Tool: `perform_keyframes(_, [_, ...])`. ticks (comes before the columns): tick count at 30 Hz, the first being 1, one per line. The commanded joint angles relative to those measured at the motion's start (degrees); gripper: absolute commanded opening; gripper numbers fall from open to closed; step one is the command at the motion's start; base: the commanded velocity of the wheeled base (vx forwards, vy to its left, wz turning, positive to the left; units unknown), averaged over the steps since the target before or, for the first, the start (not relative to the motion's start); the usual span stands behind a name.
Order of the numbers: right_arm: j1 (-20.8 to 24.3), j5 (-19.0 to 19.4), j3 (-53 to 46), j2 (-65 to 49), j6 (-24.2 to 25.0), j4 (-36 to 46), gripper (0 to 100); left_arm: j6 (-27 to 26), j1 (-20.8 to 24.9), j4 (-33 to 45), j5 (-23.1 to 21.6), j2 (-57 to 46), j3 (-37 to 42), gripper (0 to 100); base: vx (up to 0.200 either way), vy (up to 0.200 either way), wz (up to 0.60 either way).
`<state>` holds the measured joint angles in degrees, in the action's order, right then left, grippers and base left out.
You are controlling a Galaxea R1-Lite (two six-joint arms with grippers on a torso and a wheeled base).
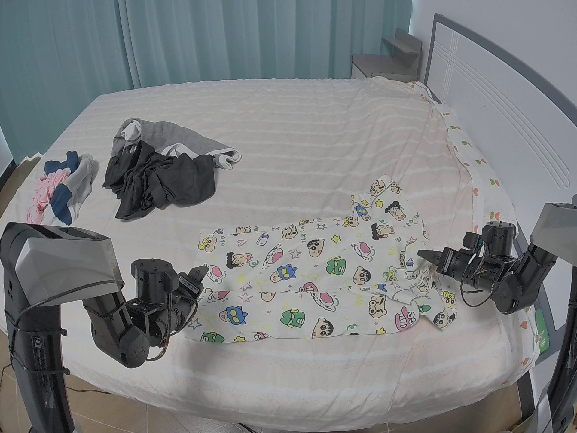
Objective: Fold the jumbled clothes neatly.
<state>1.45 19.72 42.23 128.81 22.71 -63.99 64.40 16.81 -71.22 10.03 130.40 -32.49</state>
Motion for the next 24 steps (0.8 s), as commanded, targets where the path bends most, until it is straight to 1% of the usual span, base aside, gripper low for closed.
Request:
perform_keyframes(1, [-0.6, -0.9, 0.0, -0.7, 0.1, -0.1, 100, 0.0, -0.7, -0.3, 0.3, -0.8, 0.1, 100, 0.000, 0.000, 0.00])
perform_keyframes(2, [-0.6, -1.1, 0.0, -0.7, 0.1, -0.1, 100, 0.0, -0.7, -0.4, 0.3, -0.9, 0.1, 100, 0.000, 0.000, 0.00])
perform_keyframes(6, [-2.2, -3.9, -0.6, -2.4, 0.4, -1.6, 100, -0.2, -0.9, -2.3, 0.4, -2.9, 1.3, 100, 0.000, 0.000, 0.00])
perform_keyframes(8, [-2.2, -5.5, -1.2, -4.3, 2.3, -1.6, 100, -0.2, -0.9, -2.6, 0.4, -3.8, 2.0, 100, 0.000, 0.000, 0.00])
perform_keyframes(9, [-2.2, -5.7, -1.3, -4.4, 2.5, -1.6, 100, -0.2, -1.0, -2.6, 0.4, -3.9, 2.0, 100, 0.000, 0.000, 0.00])
perform_keyframes(10, [-1.7, -7.4, -2.3, -7.3, 6.3, -1.4, 100, -0.2, -1.0, -2.6, 0.3, -4.6, 2.5, 100, 0.000, 0.000, 0.00])
perform_keyframes(12, [-0.4, -8.7, -3.7, -10.9, 10.6, -0.4, 100, -0.1, -1.0, -2.6, 0.3, -5.2, 3.3, 100, 0.000, 0.000, 0.00])
perform_keyframes(14, [2.9, -9.3, -7.7, -14.1, 13.9, 1.3, 100, 0.0, -1.0, -2.6, 0.0, -5.4, 4.1, 100, 0.000, 0.000, 0.00])
perform_keyframes(16, [5.3, -9.2, -11.0, -16.0, 15.3, 2.1, 100, 0.0, -1.0, -2.7, 0.0, -5.4, 4.5, 100, 0.000, 0.000, 0.00])
perform_keyframes(17, [7.8, -9.1, -13.9, -17.2, 16.6, 2.1, 100, 0.0, -1.0, -2.7, 0.0, -5.3, 4.9, 100, 0.000, 0.000, 0.00])
perform_keyframes(18, [9.3, -9.1, -15.3, -17.4, 17.4, 2.2, 100, 0.0, -0.9, -2.7, 0.0, -5.3, 5.1, 100, 0.000, 0.000, 0.00])
perform_keyframes(19, [9.7, -9.1, -15.8, -17.4, 17.6, 2.1, 100, 0.0, -0.9, -2.7, 0.0, -5.3, 5.2, 100, 0.000, 0.000, 0.00])
perform_keyframes(21, [13.2, -9.3, -18.0, -16.5, 18.9, 2.4, 100, 0.0, -0.7, -2.7, -0.2, -5.3, 5.8, 100, 0.000, 0.000, 0.00])
perform_keyframes(23, [14.2, -9.3, -18.2, -15.9, 19.3, 2.5, 100, 0.0, -0.6, -2.7, -0.2, -5.3, 5.9, 100, 0.000, 0.000, 0.00])
perform_keyframes(24, [16.0, -9.4, -18.3, -14.5, 20.2, 2.3, 100, 0.0, -0.6, -2.7, -0.2, -5.3, 6.0, 100, 0.000, 0.000, 0.00])
